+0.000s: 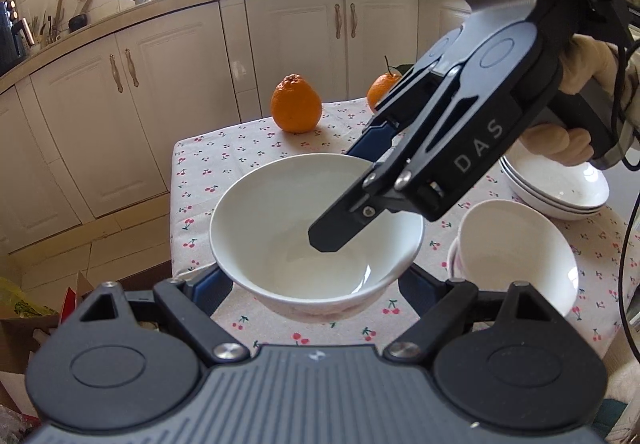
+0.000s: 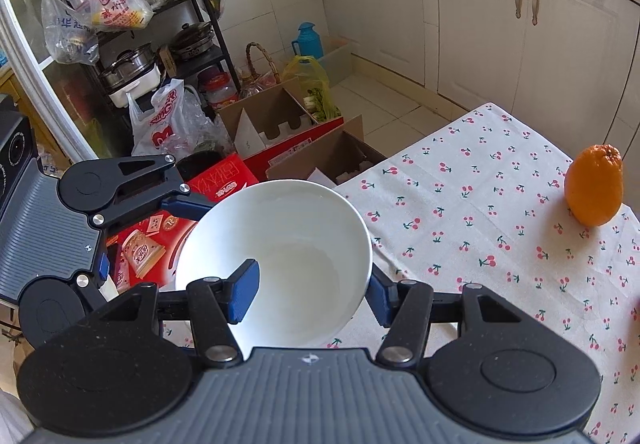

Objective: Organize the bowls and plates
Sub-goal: 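Lift the bowl with the right gripper and carry it toward the nested bowls, then lower the held bowl into the nested bowls and open the right gripper, then grasp opposite rims of the three nested bowls with both grippers, then lift the bowl stack with both grippers and carry it over the plate stack, then lower the bowl stack onto the plates and open both grippers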

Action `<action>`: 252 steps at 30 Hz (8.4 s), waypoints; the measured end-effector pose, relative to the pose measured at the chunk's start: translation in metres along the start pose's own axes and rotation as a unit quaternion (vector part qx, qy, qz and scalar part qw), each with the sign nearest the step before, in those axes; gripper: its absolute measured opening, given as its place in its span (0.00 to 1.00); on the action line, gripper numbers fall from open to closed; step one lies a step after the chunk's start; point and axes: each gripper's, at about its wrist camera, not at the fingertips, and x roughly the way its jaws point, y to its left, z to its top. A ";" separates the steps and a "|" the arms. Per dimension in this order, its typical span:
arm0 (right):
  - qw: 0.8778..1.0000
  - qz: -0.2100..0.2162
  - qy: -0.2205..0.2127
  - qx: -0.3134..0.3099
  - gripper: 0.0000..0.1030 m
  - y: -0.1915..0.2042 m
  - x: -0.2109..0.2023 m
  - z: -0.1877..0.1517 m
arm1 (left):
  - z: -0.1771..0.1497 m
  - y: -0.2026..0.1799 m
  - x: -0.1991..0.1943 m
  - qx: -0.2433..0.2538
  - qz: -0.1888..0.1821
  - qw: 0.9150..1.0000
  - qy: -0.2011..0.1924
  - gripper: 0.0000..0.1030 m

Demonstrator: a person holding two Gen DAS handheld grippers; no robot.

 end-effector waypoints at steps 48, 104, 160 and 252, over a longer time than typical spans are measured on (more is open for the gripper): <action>0.996 -0.019 -0.029 0.080 0.61 -0.017 -0.079 -0.123 | 0.002 -0.111 0.010 0.014 -0.087 0.996 0.027 0.87; 0.984 -0.169 -0.030 -0.057 1.00 0.046 -0.084 -0.203 | -0.045 -0.110 -0.016 0.012 -0.080 0.997 -0.013 0.99; 0.971 -0.004 0.091 -0.220 0.87 0.008 -0.035 -0.150 | -0.020 -0.081 0.055 0.187 -0.251 0.947 0.065 0.81; 0.987 -0.132 0.047 -0.083 0.90 -0.114 -0.176 -0.235 | 0.098 -0.226 0.144 0.285 -0.307 0.907 0.038 0.83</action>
